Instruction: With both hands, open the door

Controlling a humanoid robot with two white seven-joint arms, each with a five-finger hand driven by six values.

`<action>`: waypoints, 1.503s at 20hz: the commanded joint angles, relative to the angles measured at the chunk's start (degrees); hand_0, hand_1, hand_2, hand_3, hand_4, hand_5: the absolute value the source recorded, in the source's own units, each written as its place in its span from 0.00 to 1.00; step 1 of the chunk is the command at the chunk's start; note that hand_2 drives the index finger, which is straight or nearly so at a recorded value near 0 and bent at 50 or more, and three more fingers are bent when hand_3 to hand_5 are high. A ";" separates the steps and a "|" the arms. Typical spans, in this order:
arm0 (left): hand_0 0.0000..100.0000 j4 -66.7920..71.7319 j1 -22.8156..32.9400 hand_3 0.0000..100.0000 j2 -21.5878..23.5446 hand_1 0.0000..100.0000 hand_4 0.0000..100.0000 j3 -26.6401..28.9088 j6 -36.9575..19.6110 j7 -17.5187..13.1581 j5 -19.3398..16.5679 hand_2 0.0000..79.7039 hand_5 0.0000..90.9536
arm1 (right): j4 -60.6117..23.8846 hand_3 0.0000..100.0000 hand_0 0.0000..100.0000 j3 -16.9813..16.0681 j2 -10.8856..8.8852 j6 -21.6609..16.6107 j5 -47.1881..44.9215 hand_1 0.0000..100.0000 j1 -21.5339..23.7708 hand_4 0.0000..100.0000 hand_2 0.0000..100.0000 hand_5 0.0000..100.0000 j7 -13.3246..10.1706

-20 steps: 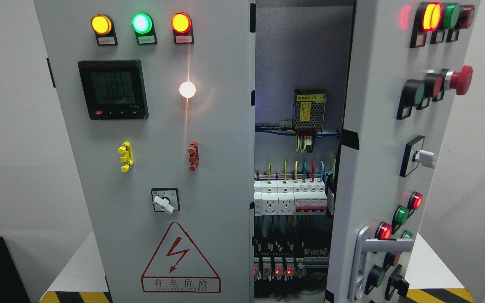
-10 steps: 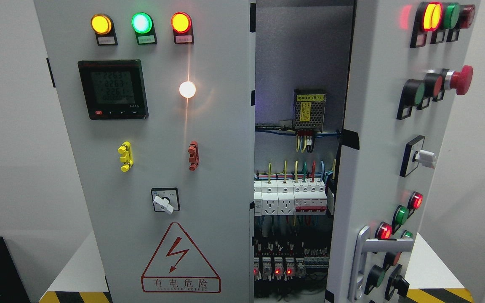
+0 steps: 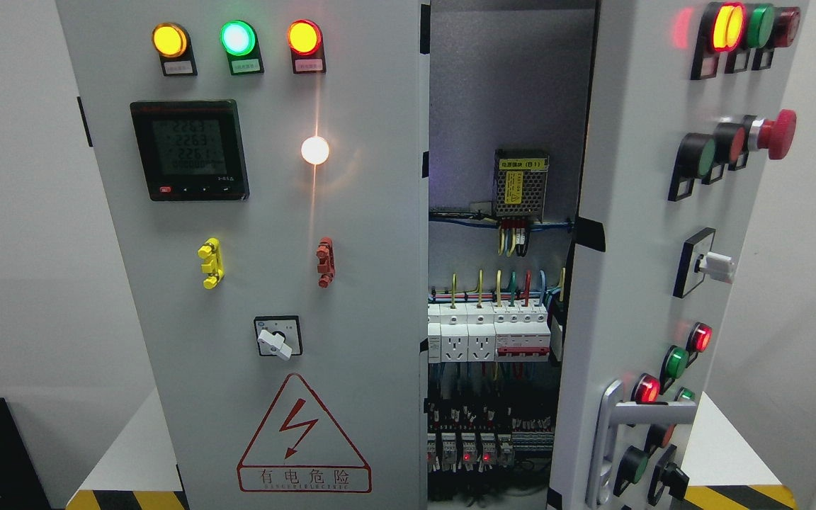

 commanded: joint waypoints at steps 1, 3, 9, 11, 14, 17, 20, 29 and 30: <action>0.00 -5.07 -8.46 0.00 5.12 0.00 0.00 -3.83 -0.17 0.03 6.52 0.00 0.00 | -0.07 0.00 0.19 -0.06 -0.02 -0.01 -0.02 0.00 -0.03 0.00 0.00 0.00 -0.01; 0.00 -5.07 -11.10 0.00 5.03 0.00 0.00 -3.83 -0.08 0.03 9.51 0.00 0.00 | 0.02 0.00 0.19 -0.06 -0.02 -0.01 -0.02 0.00 -0.03 0.00 0.00 0.00 -0.01; 0.00 -5.42 -18.48 0.00 5.29 0.00 0.00 -4.18 -0.16 0.03 17.34 0.00 0.00 | 0.02 0.00 0.19 0.03 0.07 -0.01 -0.02 0.00 -0.03 0.00 0.00 0.00 -0.01; 0.00 -5.86 -21.29 0.00 6.95 0.00 0.00 -4.36 -0.16 0.03 19.80 0.00 0.00 | 0.02 0.00 0.19 -0.06 -0.02 -0.01 -0.02 0.00 0.06 0.00 0.00 0.00 -0.01; 0.00 -6.21 -24.90 0.00 8.72 0.00 0.00 -5.59 -0.16 0.03 23.84 0.00 0.00 | 0.02 0.00 0.19 -0.06 0.07 -0.01 -0.02 0.00 -0.03 0.00 0.00 0.00 -0.01; 0.00 -6.39 -28.42 0.00 10.74 0.00 0.00 -6.90 -0.43 0.03 26.57 0.00 0.00 | 0.02 0.00 0.19 0.03 0.07 -0.01 -0.02 0.00 -0.03 0.00 0.00 0.00 -0.01; 0.00 -8.32 -32.54 0.00 13.19 0.00 0.00 -9.01 -0.43 0.03 31.57 0.00 0.00 | 0.02 0.00 0.19 -0.06 -0.02 -0.01 -0.02 0.00 -0.03 0.00 0.00 0.00 -0.01; 0.00 -9.11 -47.30 0.00 13.99 0.00 0.00 -14.54 0.10 0.03 41.95 0.00 0.00 | 0.02 0.00 0.19 -0.06 0.07 -0.01 -0.02 0.00 -0.03 0.00 0.00 0.00 -0.01; 0.00 -9.11 -49.32 0.00 13.99 0.00 0.00 -16.12 0.10 0.12 43.53 0.00 0.00 | 0.02 0.00 0.19 -0.06 -0.02 -0.01 -0.02 0.00 -0.03 0.00 0.00 0.00 -0.01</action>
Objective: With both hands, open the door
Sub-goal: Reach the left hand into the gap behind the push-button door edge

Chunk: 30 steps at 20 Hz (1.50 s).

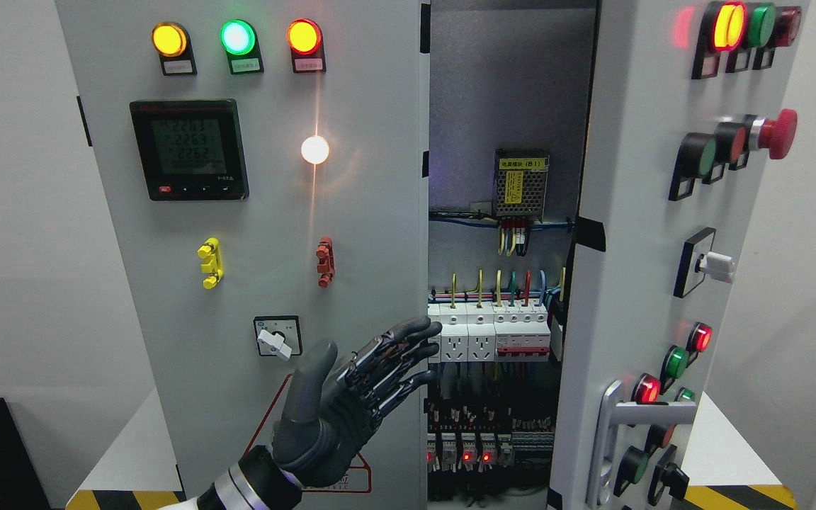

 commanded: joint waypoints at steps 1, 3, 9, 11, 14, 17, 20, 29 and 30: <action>0.00 -1.57 -10.60 0.00 2.91 0.00 0.00 -8.32 0.67 0.03 7.92 0.00 0.00 | 0.01 0.00 0.19 0.02 0.05 0.01 0.00 0.00 -0.03 0.00 0.00 0.00 -0.01; 0.00 -1.57 -13.50 0.00 3.18 0.00 0.00 -10.61 0.67 -0.06 11.44 0.00 0.00 | 0.01 0.00 0.19 0.02 -0.03 0.01 0.09 0.00 -0.03 0.00 0.00 0.00 -0.01; 0.00 -1.57 -19.66 0.00 3.97 0.00 0.00 -11.58 0.76 -0.06 18.40 0.00 0.00 | 0.01 0.00 0.19 0.02 0.05 0.01 0.00 0.00 -0.03 0.00 0.00 0.00 -0.01; 0.00 -1.57 -20.98 0.00 3.53 0.00 0.00 -12.72 1.11 -0.06 18.58 0.00 0.00 | 0.01 0.00 0.19 0.02 -0.03 0.01 0.00 0.00 -0.03 0.00 0.00 0.00 -0.01; 0.00 -1.57 -21.43 0.00 2.66 0.00 0.00 -13.08 1.20 -0.06 18.67 0.00 0.00 | 0.01 0.00 0.19 -0.07 -0.03 0.01 0.00 0.00 -0.03 0.00 0.00 0.00 -0.01; 0.00 -1.49 -22.13 0.00 1.16 0.00 0.00 -13.87 1.11 -0.06 18.67 0.00 0.00 | 0.01 0.00 0.19 0.02 -0.03 0.01 0.00 0.00 -0.03 0.00 0.00 0.00 -0.01; 0.00 -1.48 -22.48 0.00 -0.68 0.00 0.00 -14.75 1.20 -0.06 18.58 0.00 0.00 | 0.01 0.00 0.19 -0.07 -0.03 0.01 0.00 0.00 -0.03 0.00 0.00 0.00 -0.01; 0.00 -0.96 -24.24 0.00 -4.81 0.00 0.00 -16.42 1.20 0.03 18.58 0.00 0.00 | 0.01 0.00 0.19 -0.07 0.05 0.01 0.00 0.00 0.06 0.00 0.00 0.00 -0.01; 0.00 -0.96 -24.33 0.00 -5.51 0.00 0.00 -16.42 1.28 0.11 18.49 0.00 0.00 | 0.01 0.00 0.19 0.02 0.05 0.01 0.00 0.00 0.06 0.00 0.00 0.00 -0.01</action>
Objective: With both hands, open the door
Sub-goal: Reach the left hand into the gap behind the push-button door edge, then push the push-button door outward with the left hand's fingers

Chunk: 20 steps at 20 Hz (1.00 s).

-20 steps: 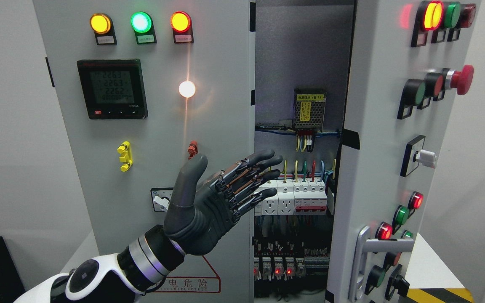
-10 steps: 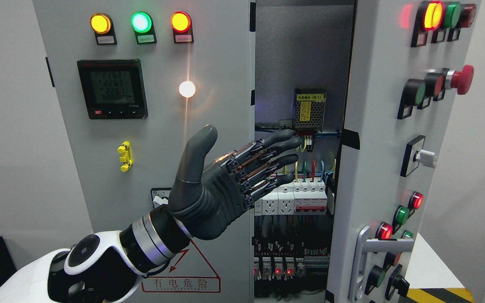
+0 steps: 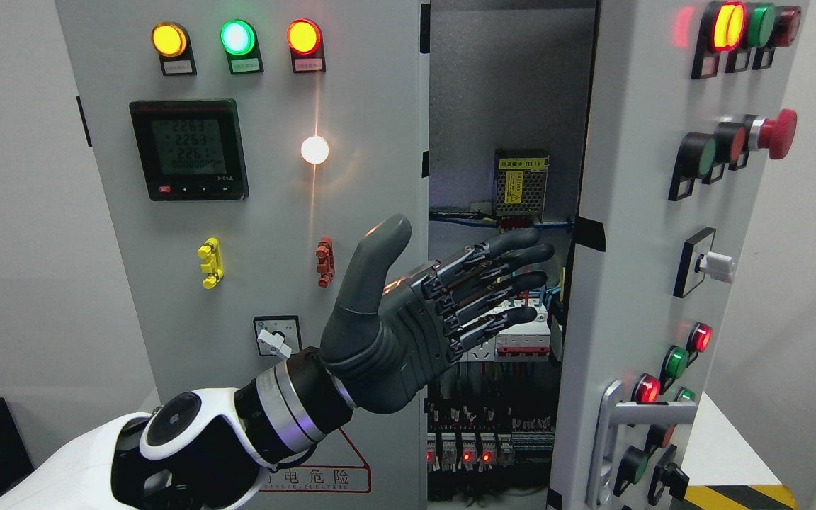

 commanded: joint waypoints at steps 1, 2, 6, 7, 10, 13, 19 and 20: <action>0.00 0.30 -1.48 0.00 -4.86 0.00 0.00 -2.57 0.08 0.36 0.08 0.00 0.00 | 0.01 0.00 0.19 -0.05 0.06 0.02 0.08 0.00 -0.02 0.00 0.00 0.00 -0.01; 0.00 0.30 -1.74 0.00 -5.30 0.00 0.00 -2.57 0.08 0.36 0.08 0.00 0.00 | 0.01 0.00 0.19 -0.05 0.06 0.02 -0.01 0.00 -0.02 0.00 0.00 0.00 -0.01; 0.00 1.00 -2.18 0.00 -6.79 0.00 0.00 -2.57 0.08 0.36 -0.01 0.00 0.00 | -0.08 0.00 0.19 -0.05 -0.03 0.02 -0.01 0.00 -0.02 0.00 0.00 0.00 -0.01; 0.00 1.09 -2.18 0.00 -6.88 0.00 0.00 -2.57 0.08 0.36 -0.01 0.00 0.00 | -0.08 0.00 0.19 0.04 0.06 0.02 -0.01 0.00 -0.02 0.00 0.00 0.00 -0.01; 0.00 1.09 -2.36 0.00 -7.06 0.00 0.00 -2.57 0.08 0.36 -0.01 0.00 0.00 | 0.01 0.00 0.19 0.04 -0.03 0.02 -0.01 0.00 -0.02 0.00 0.00 0.00 -0.01; 0.00 1.09 -2.71 0.00 -7.58 0.00 0.00 -2.66 0.08 0.36 -0.01 0.00 0.00 | 0.01 0.00 0.19 -0.05 -0.03 0.02 0.08 0.00 -0.02 0.00 0.00 0.00 -0.01; 0.00 1.18 -3.50 0.00 -9.17 0.00 0.00 -2.83 0.08 0.36 -0.01 0.00 0.00 | 0.01 0.00 0.19 0.04 0.06 0.02 0.08 0.00 0.07 0.00 0.00 0.00 -0.01; 0.00 1.18 -3.59 0.00 -9.34 0.00 0.00 -3.18 0.08 0.36 -0.01 0.00 0.00 | 0.01 0.00 0.19 -0.05 -0.03 0.02 -0.01 0.00 -0.02 0.00 0.00 0.00 -0.01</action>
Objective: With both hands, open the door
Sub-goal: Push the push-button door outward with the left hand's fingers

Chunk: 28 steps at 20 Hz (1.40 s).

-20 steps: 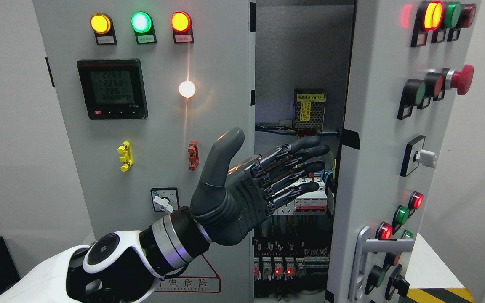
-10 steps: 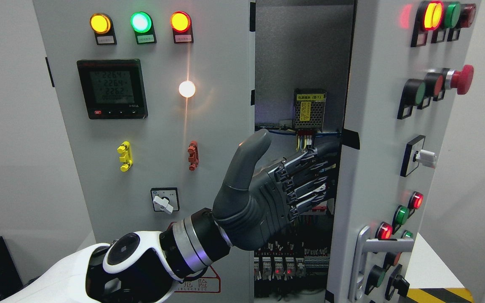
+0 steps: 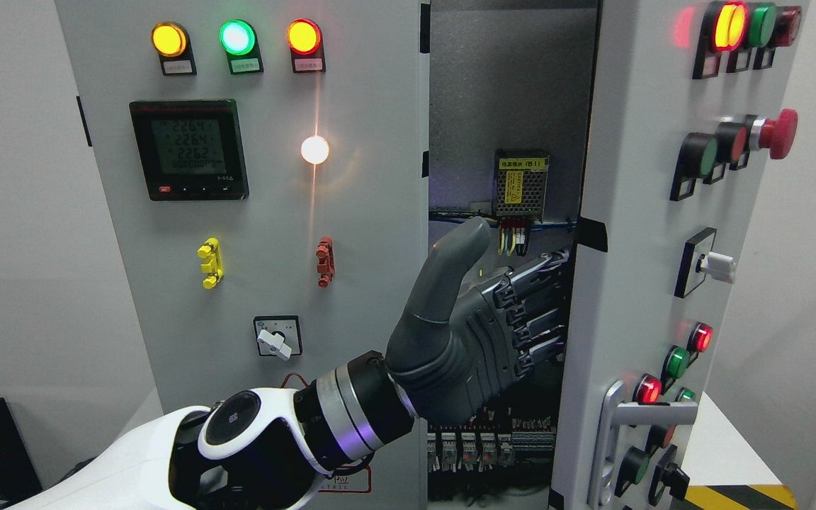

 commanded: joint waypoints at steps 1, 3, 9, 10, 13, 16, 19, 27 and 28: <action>0.00 0.29 -0.57 0.00 -2.87 0.00 0.00 -1.29 0.02 -0.14 -0.01 0.00 0.00 | -0.08 0.00 0.19 0.03 -0.03 0.03 -0.02 0.00 0.07 0.00 0.00 0.00 -0.01; 0.00 0.29 -0.65 0.00 -3.22 0.00 0.00 -1.30 0.02 -0.14 -0.01 0.00 0.00 | -0.08 0.00 0.19 0.03 -0.03 0.03 -0.02 0.00 -0.02 0.00 0.00 0.00 -0.01; 0.00 1.17 -1.27 0.00 -5.85 0.00 0.00 -1.99 0.02 -0.14 -0.01 0.00 0.00 | -0.08 0.00 0.19 -0.06 0.06 0.03 -0.02 0.00 -0.02 0.00 0.00 0.00 -0.01; 0.00 1.69 -1.27 0.00 -6.38 0.00 0.00 -2.43 0.02 -0.14 -0.10 0.00 0.00 | 0.01 0.00 0.19 0.03 0.06 0.03 0.07 0.00 -0.02 0.00 0.00 0.00 -0.01; 0.00 3.27 -1.36 0.00 -8.13 0.00 0.00 -3.05 0.11 -0.14 -0.19 0.00 0.00 | 0.01 0.00 0.19 0.03 0.06 0.03 0.07 0.00 -0.02 0.00 0.00 0.00 -0.01; 0.00 4.59 -1.36 0.00 -9.37 0.00 0.00 -3.49 0.02 -0.14 -0.28 0.00 0.00 | 0.01 0.00 0.19 -0.06 -0.03 0.03 0.07 0.00 -0.02 0.00 0.00 0.00 -0.01; 0.00 5.91 -1.44 0.00 -10.94 0.00 0.00 -3.49 0.02 -0.14 -0.36 0.00 0.00 | 0.01 0.00 0.19 -0.06 0.06 0.03 -0.02 0.00 -0.02 0.00 0.00 0.00 -0.01; 0.00 8.55 -2.15 0.00 -16.75 0.00 0.00 -3.40 0.90 -0.14 -0.80 0.00 0.00 | 0.01 0.00 0.19 -0.06 0.06 0.03 -0.02 0.00 -0.02 0.00 0.00 0.00 -0.01; 0.00 8.55 -2.23 0.00 -16.93 0.00 0.00 -3.40 0.90 -0.14 -0.80 0.00 0.00 | 0.01 0.00 0.19 0.03 -0.03 0.03 -0.02 0.00 -0.02 0.00 0.00 0.00 -0.01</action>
